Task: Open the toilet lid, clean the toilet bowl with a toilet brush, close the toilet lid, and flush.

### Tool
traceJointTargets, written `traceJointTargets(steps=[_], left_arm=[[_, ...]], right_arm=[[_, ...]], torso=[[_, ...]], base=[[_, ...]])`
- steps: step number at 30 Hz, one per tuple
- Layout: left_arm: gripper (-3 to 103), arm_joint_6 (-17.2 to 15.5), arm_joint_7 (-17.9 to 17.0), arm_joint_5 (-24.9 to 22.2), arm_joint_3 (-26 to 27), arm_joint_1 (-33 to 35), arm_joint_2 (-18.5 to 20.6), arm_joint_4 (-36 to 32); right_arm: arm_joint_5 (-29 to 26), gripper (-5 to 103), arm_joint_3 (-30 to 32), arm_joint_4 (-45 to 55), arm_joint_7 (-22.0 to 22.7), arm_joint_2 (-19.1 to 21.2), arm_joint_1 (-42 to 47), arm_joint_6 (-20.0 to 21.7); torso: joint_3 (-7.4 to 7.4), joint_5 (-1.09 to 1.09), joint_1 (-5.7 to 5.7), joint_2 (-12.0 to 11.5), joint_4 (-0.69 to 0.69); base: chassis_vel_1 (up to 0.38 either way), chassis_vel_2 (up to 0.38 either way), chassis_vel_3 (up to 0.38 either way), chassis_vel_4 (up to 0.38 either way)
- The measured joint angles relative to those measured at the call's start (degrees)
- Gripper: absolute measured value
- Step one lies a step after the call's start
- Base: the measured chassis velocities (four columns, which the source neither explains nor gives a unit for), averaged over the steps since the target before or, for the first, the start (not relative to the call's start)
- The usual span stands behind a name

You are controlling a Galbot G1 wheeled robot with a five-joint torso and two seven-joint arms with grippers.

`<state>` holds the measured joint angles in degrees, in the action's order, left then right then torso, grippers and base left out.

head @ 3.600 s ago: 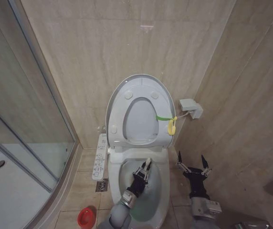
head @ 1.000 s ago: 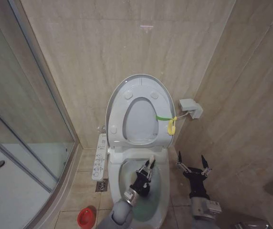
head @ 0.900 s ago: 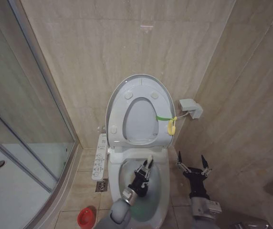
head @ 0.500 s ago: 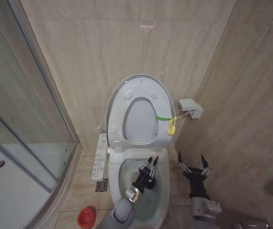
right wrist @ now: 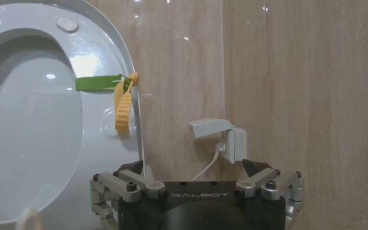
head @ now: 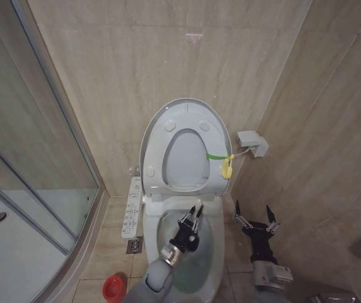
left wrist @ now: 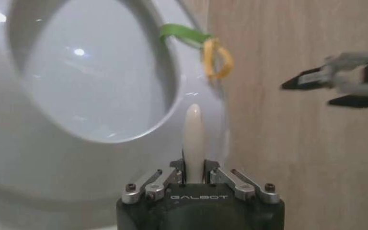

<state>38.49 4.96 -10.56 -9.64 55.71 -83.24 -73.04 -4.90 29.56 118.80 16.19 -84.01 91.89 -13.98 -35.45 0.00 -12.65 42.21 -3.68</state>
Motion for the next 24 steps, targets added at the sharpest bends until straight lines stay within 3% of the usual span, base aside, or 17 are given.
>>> traceJointTargets(steps=[11, 13, 16, 24], left_arm=[[19, -1.26, 0.76, -3.69, -1.72, 0.42, 1.17, 3.83], [19, -2.24, -0.9, -0.3, 0.15, 0.2, 1.33, 4.56], [19, -3.16, -2.16, 0.81, 0.87, 0.26, 1.68, 3.46], [19, -3.6, -5.71, 7.48, -0.87, 3.67, -0.2, -6.24]], right_arm=[[0.0, 100, 0.0, 0.0, 0.0, 0.0, 0.0, 0.0], [0.0, 100, 0.0, 0.0, 0.0, 0.0, 0.0, 0.0], [0.0, 100, 0.0, 0.0, 0.0, 0.0, 0.0, 0.0], [0.0, 100, 0.0, 0.0, 0.0, 0.0, 0.0, 0.0]], torso=[[0.01, 0.0, 0.0, 0.01, 0.02], [0.01, 0.0, 0.0, 0.01, 0.01], [0.0, -0.01, 0.0, 0.0, 0.02], [0.0, 0.0, 0.0, 0.0, 0.0]], base=[[0.0, 0.0, 0.0, 0.0], [0.0, 0.0, 0.0, 0.0], [0.0, 0.0, 0.0, 0.0], [0.0, 0.0, 0.0, 0.0]])
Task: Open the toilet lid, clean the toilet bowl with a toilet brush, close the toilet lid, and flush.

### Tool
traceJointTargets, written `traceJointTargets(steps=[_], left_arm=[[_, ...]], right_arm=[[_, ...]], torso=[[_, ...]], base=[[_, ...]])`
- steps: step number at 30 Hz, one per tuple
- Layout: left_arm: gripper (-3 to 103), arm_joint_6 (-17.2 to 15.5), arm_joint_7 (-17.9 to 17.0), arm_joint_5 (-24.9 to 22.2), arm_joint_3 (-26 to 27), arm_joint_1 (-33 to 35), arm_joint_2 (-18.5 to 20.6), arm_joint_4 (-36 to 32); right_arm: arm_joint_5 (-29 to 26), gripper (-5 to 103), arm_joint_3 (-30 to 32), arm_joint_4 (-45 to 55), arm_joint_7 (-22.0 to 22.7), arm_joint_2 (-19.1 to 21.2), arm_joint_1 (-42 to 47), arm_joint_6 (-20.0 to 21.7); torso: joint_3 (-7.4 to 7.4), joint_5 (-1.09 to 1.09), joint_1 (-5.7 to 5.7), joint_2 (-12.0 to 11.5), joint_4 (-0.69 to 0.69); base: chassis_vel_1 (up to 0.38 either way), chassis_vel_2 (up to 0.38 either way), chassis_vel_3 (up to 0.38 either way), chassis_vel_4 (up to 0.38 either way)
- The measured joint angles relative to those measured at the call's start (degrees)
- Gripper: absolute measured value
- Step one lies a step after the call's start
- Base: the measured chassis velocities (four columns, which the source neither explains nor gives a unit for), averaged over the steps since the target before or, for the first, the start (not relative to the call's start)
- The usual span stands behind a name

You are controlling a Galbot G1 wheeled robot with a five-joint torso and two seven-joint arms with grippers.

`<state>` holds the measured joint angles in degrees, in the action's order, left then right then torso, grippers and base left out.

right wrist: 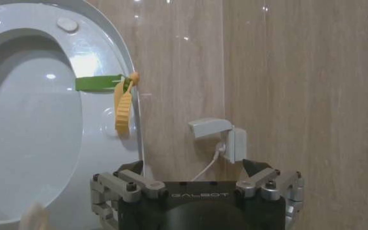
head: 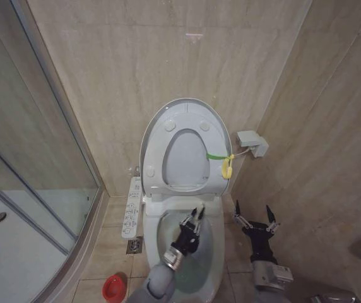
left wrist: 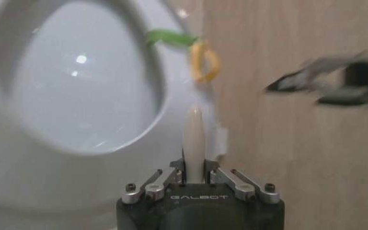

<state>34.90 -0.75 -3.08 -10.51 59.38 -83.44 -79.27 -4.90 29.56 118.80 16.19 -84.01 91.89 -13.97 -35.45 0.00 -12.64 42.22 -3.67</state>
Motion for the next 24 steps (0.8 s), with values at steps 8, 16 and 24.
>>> traceJointTargets(steps=[8, 16, 24], left_arm=[[19, 1.39, -0.57, 6.04, -1.98, 1.79, -0.26, -2.68], [19, 2.54, 0.27, 5.45, -2.44, 1.22, 0.24, -1.56], [19, 2.15, 3.27, -4.29, 0.3, -3.02, 2.0, 3.22]], right_arm=[[0.0, 100, 0.0, 0.0, 0.0, 0.0, 0.0, 0.0], [0.0, 100, 0.0, 0.0, 0.0, 0.0, 0.0, 0.0], [0.0, 100, 0.0, 0.0, 0.0, 0.0, 0.0, 0.0]], torso=[[0.0, -0.01, 0.0, 0.0, 0.01], [0.0, 0.0, 0.0, 0.0, 0.01], [0.0, 0.0, 0.0, 0.0, 0.02]], base=[[0.0, 0.0, 0.0, 0.0], [0.0, 0.0, 0.0, 0.0], [0.0, 0.0, 0.0, 0.0]])
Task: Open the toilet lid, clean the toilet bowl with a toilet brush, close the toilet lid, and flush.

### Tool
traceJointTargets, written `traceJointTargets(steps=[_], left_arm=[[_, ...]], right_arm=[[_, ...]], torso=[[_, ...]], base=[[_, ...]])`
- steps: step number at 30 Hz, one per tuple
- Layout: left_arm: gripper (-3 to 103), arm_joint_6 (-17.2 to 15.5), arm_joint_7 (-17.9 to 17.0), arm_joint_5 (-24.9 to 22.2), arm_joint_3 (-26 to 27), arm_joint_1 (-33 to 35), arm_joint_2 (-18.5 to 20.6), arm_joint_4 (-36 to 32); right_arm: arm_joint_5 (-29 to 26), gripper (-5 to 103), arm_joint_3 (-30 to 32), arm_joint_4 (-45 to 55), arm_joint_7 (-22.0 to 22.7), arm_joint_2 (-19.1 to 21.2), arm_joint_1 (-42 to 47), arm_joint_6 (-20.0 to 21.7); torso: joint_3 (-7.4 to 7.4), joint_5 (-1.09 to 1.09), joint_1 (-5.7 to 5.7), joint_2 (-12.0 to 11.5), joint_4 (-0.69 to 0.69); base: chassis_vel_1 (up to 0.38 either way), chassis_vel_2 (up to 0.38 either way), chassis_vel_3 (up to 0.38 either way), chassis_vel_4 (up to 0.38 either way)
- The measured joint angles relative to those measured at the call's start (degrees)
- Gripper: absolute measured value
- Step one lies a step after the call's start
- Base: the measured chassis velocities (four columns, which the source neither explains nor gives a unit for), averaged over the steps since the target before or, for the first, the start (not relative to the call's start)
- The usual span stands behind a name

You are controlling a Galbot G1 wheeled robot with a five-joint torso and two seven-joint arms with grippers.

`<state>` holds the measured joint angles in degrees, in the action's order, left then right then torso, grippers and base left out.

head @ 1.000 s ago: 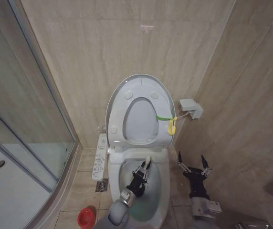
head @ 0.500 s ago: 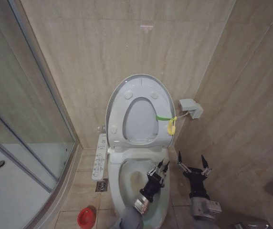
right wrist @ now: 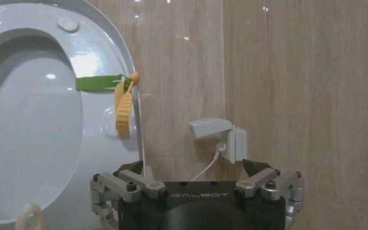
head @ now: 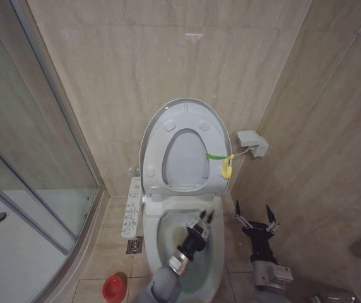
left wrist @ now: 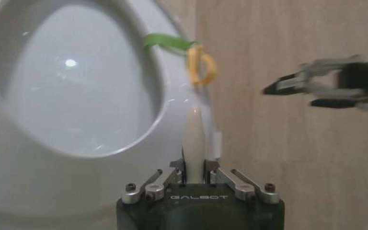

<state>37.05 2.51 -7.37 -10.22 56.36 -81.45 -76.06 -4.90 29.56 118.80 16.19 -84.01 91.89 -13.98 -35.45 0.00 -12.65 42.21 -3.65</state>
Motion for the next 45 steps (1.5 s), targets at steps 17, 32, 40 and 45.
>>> traceJointTargets(steps=[17, 32, 40, 45], left_arm=[[19, 1.3, 4.62, -5.18, 0.43, -2.28, -1.58, 8.04], [19, 2.36, 4.82, -4.41, 1.68, -3.44, -1.78, 11.56], [19, 3.39, 5.1, -4.19, 1.14, -2.79, -1.4, 6.95], [19, 3.94, 6.96, -4.48, 1.13, -3.48, -2.33, 11.48]], right_arm=[[0.0, 100, 0.0, 0.0, 0.0, 0.0, 0.0, 0.0], [0.0, 100, 0.0, 0.0, 0.0, 0.0, 0.0, 0.0], [0.0, 100, 0.0, 0.0, 0.0, 0.0, 0.0, 0.0], [0.0, 100, 0.0, 0.0, 0.0, 0.0, 0.0, 0.0]], torso=[[0.0, 0.0, 0.0, 0.0, -0.01], [0.01, -0.02, 0.0, 0.01, 0.0], [0.0, 0.0, 0.0, 0.0, -0.02], [0.0, 0.01, 0.0, 0.0, -0.01]], base=[[0.0, 0.0, 0.0, 0.0], [0.0, 0.0, 0.0, 0.0], [0.0, 0.0, 0.0, 0.0], [0.0, 0.0, 0.0, 0.0]])
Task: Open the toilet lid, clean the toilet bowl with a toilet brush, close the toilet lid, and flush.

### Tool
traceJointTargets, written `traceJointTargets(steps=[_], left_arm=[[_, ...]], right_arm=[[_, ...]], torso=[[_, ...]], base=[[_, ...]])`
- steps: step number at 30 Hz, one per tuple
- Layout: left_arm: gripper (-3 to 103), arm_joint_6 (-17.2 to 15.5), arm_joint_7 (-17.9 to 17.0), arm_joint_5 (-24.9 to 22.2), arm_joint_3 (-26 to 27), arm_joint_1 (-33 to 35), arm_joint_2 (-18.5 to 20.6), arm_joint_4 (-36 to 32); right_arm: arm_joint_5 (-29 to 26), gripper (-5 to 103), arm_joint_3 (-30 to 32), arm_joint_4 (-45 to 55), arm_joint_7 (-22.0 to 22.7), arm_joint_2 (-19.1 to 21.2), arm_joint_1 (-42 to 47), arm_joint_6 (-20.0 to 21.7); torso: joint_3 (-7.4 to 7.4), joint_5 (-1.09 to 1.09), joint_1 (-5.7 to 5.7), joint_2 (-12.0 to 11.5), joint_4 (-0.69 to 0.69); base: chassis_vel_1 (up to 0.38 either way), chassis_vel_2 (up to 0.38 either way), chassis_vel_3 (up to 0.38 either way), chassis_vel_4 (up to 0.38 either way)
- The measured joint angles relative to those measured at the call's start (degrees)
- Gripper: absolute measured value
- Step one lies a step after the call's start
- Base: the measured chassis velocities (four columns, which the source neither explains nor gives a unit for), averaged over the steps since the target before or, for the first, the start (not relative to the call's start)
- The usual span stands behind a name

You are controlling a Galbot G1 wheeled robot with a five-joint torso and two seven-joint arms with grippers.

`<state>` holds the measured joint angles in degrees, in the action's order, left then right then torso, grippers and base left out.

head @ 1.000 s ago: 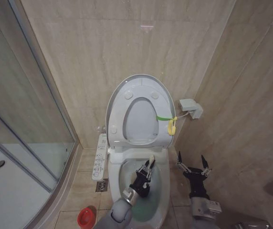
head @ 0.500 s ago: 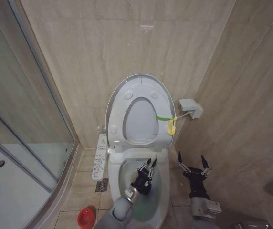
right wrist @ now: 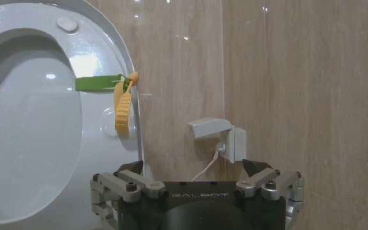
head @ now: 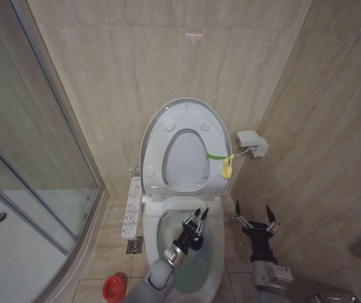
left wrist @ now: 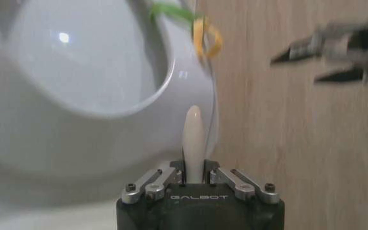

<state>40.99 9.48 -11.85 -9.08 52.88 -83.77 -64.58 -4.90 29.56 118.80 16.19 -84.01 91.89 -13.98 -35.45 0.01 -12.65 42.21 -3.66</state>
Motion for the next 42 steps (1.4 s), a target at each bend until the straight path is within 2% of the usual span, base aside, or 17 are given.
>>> traceJointTargets(steps=[6, 9, 10, 15, 20, 27, 33, 36, 39, 42], left_arm=[[19, -0.52, 0.19, -1.52, 1.14, -1.04, 0.47, 2.0], [19, -0.53, 0.15, -1.59, 1.29, -0.83, 1.19, 0.69], [19, -0.51, 0.08, -1.47, 0.83, -0.55, 1.22, -0.63], [19, 0.32, -0.09, 0.11, -1.78, 0.23, -0.35, -4.08], [19, 0.42, 0.02, 0.47, -2.1, 0.18, -1.13, -1.82], [19, -1.83, -1.08, 1.47, -0.27, -0.37, 0.27, -0.55], [19, -0.63, -1.27, 2.03, -1.22, 0.34, 0.1, -5.69], [19, -0.11, -0.55, 1.98, -1.63, 0.56, -0.37, -5.24], [19, -0.34, 1.04, -0.22, -2.34, 0.18, -0.01, -2.99], [19, -2.74, 1.51, -2.89, -2.74, -0.92, 1.11, -0.85]], right_arm=[[0.0, 100, 0.0, 0.0, 0.0, 0.0, 0.0, 0.0], [0.0, 100, 0.0, 0.0, 0.0, 0.0, 0.02, 0.0], [0.0, 100, 0.0, 0.0, 0.0, 0.0, 0.0, 0.0], [0.0, 100, 0.0, 0.0, 0.0, 0.0, 0.0, 0.0], [0.0, 100, 0.0, 0.0, 0.0, 0.0, 0.0, 0.0], [0.0, 100, 0.0, 0.0, 0.0, 0.0, 0.0, 0.0], [0.0, 100, 0.0, 0.0, 0.0, 0.0, 0.0, 0.0], [0.0, 100, 0.0, 0.0, 0.0, 0.0, 0.0, 0.0], [0.0, 100, 0.0, 0.0, 0.0, 0.0, 0.0, 0.0], [0.0, 100, 0.0, 0.0, 0.0, 0.0, 0.0, 0.0]], torso=[[0.05, -0.05, 0.03, 0.07, -0.03], [0.0, 0.0, 0.01, 0.01, 0.01], [-0.03, -0.01, -0.01, -0.03, 0.06], [-0.02, 0.0, -0.02, -0.03, 0.0], [-0.01, -0.01, 0.0, -0.02, -0.01], [0.0, -0.02, 0.0, 0.0, 0.02], [0.0, -0.01, 0.0, 0.0, 0.0], [0.0, -0.01, 0.0, 0.01, -0.01], [0.0, 0.0, 0.01, 0.01, -0.01], [0.01, 0.0, 0.01, 0.01, 0.01]], base=[[0.0, 0.0, 0.0, 0.0], [0.0, 0.0, 0.0, 0.0], [0.0, 0.0, 0.0, 0.0], [0.0, 0.0, 0.0, 0.0], [0.0, 0.0, 0.0, 0.0], [0.0, 0.0, 0.0, 0.0], [0.0, 0.0, 0.0, 0.0], [0.0, 0.0, 0.0, 0.0], [0.0, 0.0, 0.0, 0.0], [0.0, 0.0, 0.0, 0.0]])
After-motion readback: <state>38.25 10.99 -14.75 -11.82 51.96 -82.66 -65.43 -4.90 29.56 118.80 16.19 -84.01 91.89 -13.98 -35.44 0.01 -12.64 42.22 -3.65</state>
